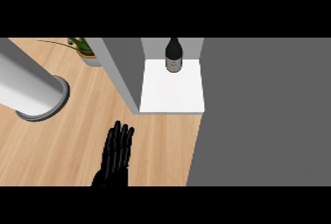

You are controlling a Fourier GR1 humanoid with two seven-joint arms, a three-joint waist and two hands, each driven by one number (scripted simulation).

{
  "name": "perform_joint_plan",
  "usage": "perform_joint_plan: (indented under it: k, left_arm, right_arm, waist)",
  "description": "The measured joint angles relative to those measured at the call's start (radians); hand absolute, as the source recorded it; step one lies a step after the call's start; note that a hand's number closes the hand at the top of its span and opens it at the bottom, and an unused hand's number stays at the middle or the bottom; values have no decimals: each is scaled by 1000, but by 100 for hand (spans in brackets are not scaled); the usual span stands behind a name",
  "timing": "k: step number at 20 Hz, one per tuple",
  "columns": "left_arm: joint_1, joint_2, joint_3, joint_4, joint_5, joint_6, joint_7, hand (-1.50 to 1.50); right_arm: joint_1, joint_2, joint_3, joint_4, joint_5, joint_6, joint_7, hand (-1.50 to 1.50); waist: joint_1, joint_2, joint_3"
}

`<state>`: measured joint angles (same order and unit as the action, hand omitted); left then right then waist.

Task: Pick up the wine, place it into the cabinet and close the cabinet

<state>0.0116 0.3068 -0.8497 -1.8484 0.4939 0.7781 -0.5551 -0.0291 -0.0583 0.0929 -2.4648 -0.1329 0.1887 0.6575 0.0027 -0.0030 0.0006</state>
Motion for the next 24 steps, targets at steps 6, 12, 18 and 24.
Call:
perform_joint_plan:
  k: [6,12,18,24]
  left_arm:
    - [97,123,35,-102,22,-108,-9,-150]
    - [154,219,135,-165,75,-195,-8,-150]
    - [227,284,259,-191,137,-279,-50,-150]
    - [286,340,391,-208,221,-365,-57,-150]
  right_arm:
    - [16,-6,37,3,-9,47,-9,150]
    - [65,24,123,3,-27,59,35,150]
    - [143,59,259,13,-33,38,74,150]
    - [160,55,443,12,-21,74,65,150]
  waist:
    - [-1,0,-1]
    - [-2,0,-1]
    - [-1,-1,-1]
    - [0,-3,-1]
